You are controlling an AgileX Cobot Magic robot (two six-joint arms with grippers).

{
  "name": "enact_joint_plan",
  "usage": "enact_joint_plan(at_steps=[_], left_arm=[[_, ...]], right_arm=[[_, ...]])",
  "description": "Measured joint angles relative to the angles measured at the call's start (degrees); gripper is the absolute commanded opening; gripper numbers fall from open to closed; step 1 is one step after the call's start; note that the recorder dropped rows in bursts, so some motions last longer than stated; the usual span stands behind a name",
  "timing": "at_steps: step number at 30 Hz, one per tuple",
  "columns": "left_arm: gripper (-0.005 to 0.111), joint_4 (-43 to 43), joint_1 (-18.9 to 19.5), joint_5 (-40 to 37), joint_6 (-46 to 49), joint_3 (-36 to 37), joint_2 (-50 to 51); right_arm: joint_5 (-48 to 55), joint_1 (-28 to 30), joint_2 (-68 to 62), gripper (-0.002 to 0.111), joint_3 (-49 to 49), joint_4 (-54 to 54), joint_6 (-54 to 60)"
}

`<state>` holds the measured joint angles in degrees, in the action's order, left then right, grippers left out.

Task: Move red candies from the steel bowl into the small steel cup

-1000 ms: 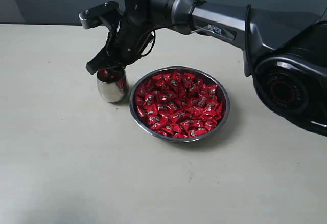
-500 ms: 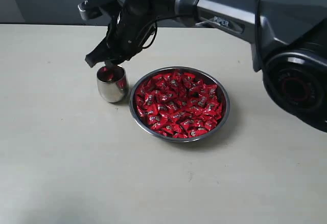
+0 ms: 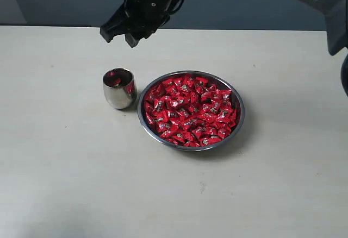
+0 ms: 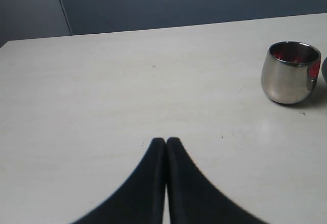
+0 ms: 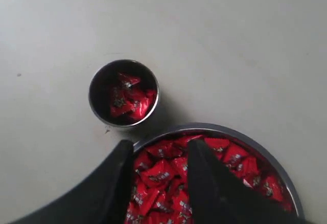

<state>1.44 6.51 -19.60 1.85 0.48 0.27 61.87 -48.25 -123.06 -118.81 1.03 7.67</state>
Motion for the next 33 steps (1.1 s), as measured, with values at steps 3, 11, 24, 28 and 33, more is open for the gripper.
enact_joint_plan(at_steps=[3,11,24,28,33], left_arm=[[0.0,0.0,0.0,0.0,0.0,0.0,0.0],[0.0,0.0,0.0,0.0,0.0,0.0,0.0],[0.0,0.0,0.0,0.0,0.0,0.0,0.0],[0.0,0.0,0.0,0.0,0.0,0.0,0.0],[0.0,0.0,0.0,0.0,0.0,0.0,0.0]], right_arm=[[1.3,0.0,0.0,0.036,0.0,-2.0,-1.1],[3.2,0.0,0.1,0.036,0.3,-6.7,-3.8],[-4.3,0.0,1.2,0.036,10.2,-12.5,-8.8],[-5.8,0.0,1.2,0.036,11.4,-12.5,-9.0],[-6.2,0.0,1.3,0.036,11.4,-12.5,-9.1]])
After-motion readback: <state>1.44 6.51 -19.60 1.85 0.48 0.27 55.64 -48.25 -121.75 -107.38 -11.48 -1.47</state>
